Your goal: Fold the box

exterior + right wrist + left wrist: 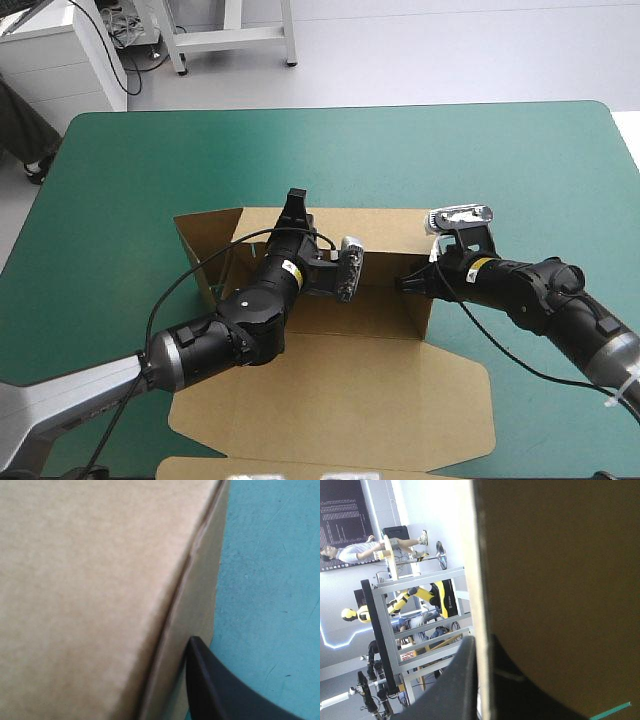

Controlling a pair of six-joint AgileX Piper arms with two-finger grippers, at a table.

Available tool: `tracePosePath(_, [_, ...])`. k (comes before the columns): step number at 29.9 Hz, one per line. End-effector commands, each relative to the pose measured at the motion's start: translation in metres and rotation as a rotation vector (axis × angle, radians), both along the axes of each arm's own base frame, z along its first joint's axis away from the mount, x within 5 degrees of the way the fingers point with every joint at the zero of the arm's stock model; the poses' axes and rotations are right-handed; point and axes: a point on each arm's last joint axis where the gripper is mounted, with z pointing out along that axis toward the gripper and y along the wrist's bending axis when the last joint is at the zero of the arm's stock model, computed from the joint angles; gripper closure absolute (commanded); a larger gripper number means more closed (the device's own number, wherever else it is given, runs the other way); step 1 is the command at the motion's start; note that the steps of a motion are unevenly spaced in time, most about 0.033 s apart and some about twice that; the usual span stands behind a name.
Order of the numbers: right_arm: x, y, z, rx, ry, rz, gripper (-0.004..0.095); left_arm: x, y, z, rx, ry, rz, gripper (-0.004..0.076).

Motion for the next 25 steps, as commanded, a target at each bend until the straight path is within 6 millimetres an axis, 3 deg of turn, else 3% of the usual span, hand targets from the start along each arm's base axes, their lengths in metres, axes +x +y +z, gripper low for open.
tracePosePath(1, [0.003,0.002,0.003,0.012,-0.009,-0.006,0.0798,-0.005,0.000,0.016,-0.057,-0.023,-0.024,0.0731])
tracePosePath(3, [0.003,0.003,0.003,0.018,-0.005,-0.008,0.0928,-0.006,-0.002,0.016,-0.066,-0.022,-0.042,0.0731])
tracePosePath(11, [0.007,0.004,0.007,0.042,-0.027,-0.038,0.0906,-0.014,-0.003,0.020,-0.074,-0.021,-0.048,0.0698])
tracePosePath(19, [0.025,0.007,0.019,0.019,-0.085,-0.074,0.0905,-0.044,-0.011,0.029,-0.127,0.005,-0.078,0.0406])
tracePosePath(22, [0.035,0.009,0.018,-0.014,-0.088,-0.081,0.0906,-0.049,-0.008,0.032,-0.143,0.008,-0.046,0.0346])
tracePosePath(25, [0.045,0.013,0.017,-0.035,-0.095,-0.078,0.0907,-0.054,-0.006,0.034,-0.155,0.007,-0.025,0.0344])
